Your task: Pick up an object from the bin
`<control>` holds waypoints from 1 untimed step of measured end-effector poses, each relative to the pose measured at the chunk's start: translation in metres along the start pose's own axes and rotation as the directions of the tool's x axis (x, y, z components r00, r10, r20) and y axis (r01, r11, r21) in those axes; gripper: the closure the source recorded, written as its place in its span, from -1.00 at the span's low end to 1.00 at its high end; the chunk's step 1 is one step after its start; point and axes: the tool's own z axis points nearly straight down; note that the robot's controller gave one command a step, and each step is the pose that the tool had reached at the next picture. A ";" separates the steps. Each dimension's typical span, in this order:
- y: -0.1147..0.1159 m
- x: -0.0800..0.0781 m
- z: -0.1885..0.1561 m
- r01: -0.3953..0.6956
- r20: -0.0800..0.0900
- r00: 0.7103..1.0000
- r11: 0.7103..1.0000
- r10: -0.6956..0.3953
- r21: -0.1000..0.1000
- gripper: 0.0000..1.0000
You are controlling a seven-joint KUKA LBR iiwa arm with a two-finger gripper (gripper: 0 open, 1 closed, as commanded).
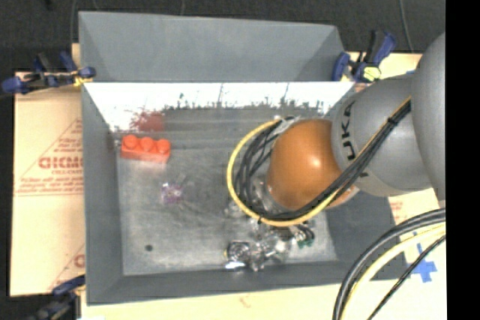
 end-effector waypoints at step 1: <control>0.001 0.004 0.002 -0.003 -0.012 1.000 1.000 0.003 -0.004 1.00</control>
Offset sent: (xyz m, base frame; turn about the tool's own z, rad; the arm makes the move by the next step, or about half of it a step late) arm 0.0000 0.0000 0.0000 0.0000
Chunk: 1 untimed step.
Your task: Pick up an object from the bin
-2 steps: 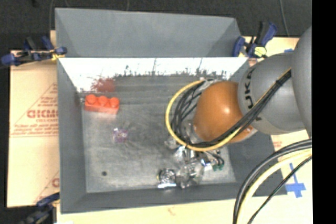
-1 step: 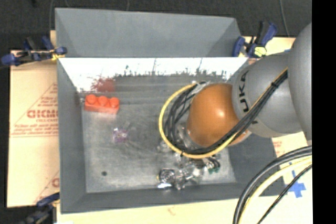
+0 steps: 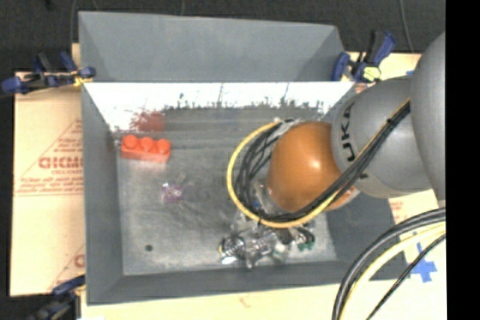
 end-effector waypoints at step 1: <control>0.006 0.004 -0.084 -0.021 0.004 1.000 1.000 0.021 0.000 1.00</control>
Offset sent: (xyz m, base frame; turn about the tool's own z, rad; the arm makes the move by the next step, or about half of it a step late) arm -0.0078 0.0062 0.0801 0.0198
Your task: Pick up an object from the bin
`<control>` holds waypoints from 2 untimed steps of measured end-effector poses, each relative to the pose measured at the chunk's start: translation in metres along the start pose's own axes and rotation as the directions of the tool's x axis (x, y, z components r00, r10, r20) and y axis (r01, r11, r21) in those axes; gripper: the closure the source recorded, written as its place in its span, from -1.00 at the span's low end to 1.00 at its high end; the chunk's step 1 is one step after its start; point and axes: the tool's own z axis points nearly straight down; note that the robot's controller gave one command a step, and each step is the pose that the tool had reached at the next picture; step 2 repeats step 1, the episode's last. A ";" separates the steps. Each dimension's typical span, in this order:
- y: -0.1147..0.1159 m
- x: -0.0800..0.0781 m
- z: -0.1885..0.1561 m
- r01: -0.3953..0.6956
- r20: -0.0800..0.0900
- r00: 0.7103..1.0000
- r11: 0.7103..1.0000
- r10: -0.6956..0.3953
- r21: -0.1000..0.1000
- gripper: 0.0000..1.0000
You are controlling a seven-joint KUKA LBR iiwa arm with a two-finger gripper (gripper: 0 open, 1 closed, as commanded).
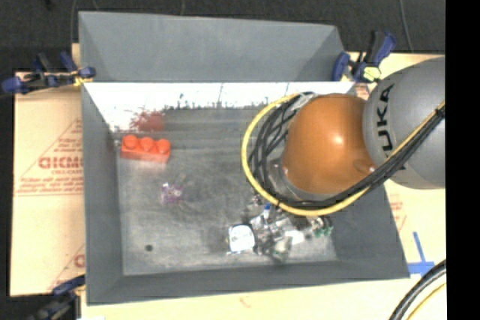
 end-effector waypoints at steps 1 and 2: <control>0.005 -0.004 -0.052 0.011 -0.001 1.000 1.000 -0.011 -0.001 1.00; 0.005 -0.004 -0.052 0.011 -0.001 1.000 1.000 -0.011 -0.001 1.00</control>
Offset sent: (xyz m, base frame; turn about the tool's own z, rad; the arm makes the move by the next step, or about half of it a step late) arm 0.0002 0.0073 0.0491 -0.0139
